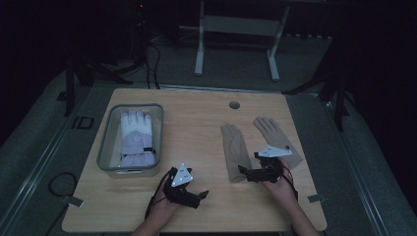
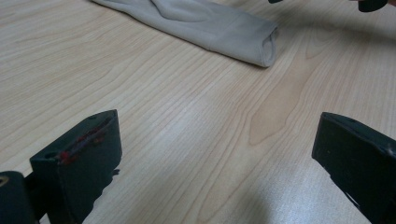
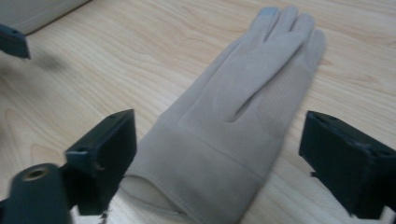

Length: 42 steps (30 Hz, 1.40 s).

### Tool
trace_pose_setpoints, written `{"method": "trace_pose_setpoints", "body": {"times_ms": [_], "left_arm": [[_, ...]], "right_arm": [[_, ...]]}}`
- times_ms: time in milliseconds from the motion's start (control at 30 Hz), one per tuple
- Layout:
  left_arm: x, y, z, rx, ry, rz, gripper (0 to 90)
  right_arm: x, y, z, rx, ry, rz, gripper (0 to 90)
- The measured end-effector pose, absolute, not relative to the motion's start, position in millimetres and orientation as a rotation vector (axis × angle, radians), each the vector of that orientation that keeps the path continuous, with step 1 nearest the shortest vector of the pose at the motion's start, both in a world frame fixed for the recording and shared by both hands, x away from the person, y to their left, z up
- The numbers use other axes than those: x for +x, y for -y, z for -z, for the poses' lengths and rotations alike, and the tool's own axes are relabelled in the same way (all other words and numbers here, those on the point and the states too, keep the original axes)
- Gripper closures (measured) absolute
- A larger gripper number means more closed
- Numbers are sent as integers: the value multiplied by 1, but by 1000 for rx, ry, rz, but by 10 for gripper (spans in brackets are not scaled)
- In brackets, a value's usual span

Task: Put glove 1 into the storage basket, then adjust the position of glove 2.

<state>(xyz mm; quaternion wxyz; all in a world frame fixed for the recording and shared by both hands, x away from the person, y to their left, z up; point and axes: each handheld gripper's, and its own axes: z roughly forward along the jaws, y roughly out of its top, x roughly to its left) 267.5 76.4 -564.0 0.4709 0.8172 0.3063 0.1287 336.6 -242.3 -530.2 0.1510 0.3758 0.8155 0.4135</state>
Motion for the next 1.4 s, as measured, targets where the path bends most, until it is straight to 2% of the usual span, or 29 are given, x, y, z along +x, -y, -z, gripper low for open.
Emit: {"method": "trace_pose_setpoints", "body": {"times_ms": [233,267,333,367,400,467,500,533,633,700,1200,1333,1400], "left_arm": [[267,-75,565,2014,-753,-313,17],[267,-75,564,2013,-747,-314,17],[267,-75,564,2014,-746,-317,17],[266,-75,563,2012,-744,-316,17],[266,-75,563,2013,-744,-315,17],[266,-76,563,2008,-746,-317,17],[266,-76,563,2008,-746,-317,17],[266,-77,563,2006,-747,-319,17],[265,-77,562,2000,-742,-324,17],[264,-79,560,1989,-741,-328,17],[264,-85,558,1972,-746,-339,17],[264,-86,559,1968,-754,-335,17],[264,-86,559,1969,-755,-336,17]], "right_arm": [[340,246,525,1085,-2343,-1192,136],[344,246,523,1075,-2346,-1180,169],[345,246,522,1073,-2345,-1174,177],[349,245,519,1056,-2346,-1161,218],[349,245,519,1056,-2346,-1161,218],[355,242,516,1064,-2341,-1149,336],[355,242,516,1064,-2341,-1149,336],[361,240,516,1084,-2330,-1141,394],[364,238,516,1092,-2335,-1137,407],[375,232,518,1109,-2348,-1115,447],[412,204,548,1126,-2341,-993,422],[411,202,558,1125,-2330,-1008,490],[408,202,558,1148,-2309,-1016,599]]}}
